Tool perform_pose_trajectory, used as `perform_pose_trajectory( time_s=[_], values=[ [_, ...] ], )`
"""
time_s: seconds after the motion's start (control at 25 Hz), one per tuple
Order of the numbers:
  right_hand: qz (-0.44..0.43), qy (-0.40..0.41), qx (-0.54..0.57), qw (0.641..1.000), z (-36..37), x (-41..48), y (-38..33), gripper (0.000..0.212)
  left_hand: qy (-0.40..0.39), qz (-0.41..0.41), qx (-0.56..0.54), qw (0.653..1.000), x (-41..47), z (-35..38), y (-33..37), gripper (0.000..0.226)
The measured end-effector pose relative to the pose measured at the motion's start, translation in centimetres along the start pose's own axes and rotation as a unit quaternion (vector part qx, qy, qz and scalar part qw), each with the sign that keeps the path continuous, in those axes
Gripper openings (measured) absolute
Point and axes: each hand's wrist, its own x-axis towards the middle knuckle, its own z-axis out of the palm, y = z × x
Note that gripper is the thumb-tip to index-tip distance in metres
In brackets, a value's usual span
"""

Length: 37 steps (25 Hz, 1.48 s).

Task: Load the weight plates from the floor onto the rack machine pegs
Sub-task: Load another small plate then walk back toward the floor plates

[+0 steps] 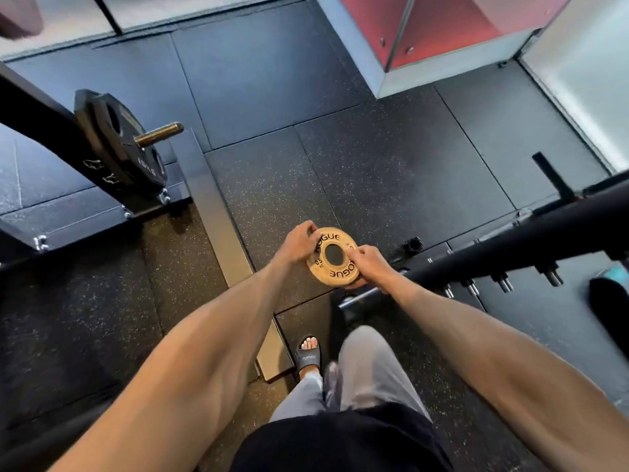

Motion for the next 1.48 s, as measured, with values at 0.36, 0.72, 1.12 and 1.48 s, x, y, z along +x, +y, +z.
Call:
perform_pose_trajectory(
  time_s=[0.36,0.72,1.12,1.48],
  values=[
    [-0.087,0.085,-0.107,0.987,-6.3,13.2,-13.9,0.029,-0.013,-0.069,0.017,0.997,16.7,-5.8,7.1,0.03],
    [-0.035,0.122,0.002,0.992,-17.9,27.5,-25.6,0.026,-0.088,-0.013,0.122,0.989,38.6,-9.2,20.9,0.033],
    [0.038,0.266,0.104,0.957,-35.0,37.9,-31.2,0.019,-0.269,0.17,0.255,0.913,60.0,-4.9,41.1,0.037],
    [0.097,0.427,0.304,0.846,-48.0,43.0,-34.8,0.022,-0.399,0.332,0.393,0.759,72.7,4.4,61.3,0.043]
  ],
)
